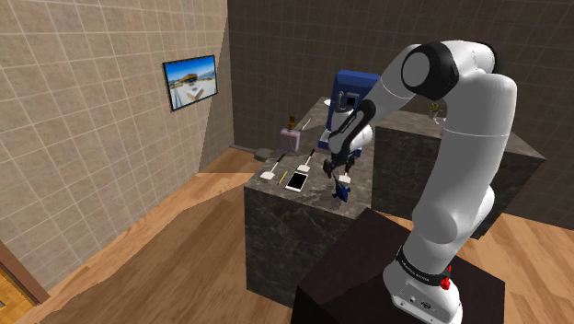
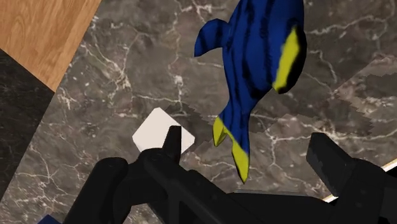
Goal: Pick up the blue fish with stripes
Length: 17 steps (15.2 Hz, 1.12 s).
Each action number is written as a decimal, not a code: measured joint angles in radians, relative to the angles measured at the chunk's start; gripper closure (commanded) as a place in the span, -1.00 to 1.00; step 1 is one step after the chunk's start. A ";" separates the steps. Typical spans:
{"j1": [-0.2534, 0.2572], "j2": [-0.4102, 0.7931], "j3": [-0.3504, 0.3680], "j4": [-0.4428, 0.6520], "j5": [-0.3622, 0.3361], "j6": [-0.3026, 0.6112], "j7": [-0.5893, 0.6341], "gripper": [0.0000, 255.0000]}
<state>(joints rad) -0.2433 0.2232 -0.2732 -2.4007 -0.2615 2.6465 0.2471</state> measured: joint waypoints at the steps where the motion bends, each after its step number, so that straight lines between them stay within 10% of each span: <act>1: -0.001 0.014 0.000 0.000 0.000 0.013 0.003 -1.00; 6: -0.008 0.084 0.003 0.008 0.006 0.075 0.006 -1.00; 7: -0.008 0.090 0.004 0.008 0.007 0.080 0.008 1.00; 17: -0.008 0.095 0.004 0.010 0.007 0.086 0.009 1.00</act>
<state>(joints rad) -0.2510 0.3184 -0.2688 -2.3908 -0.2547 2.7324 0.2566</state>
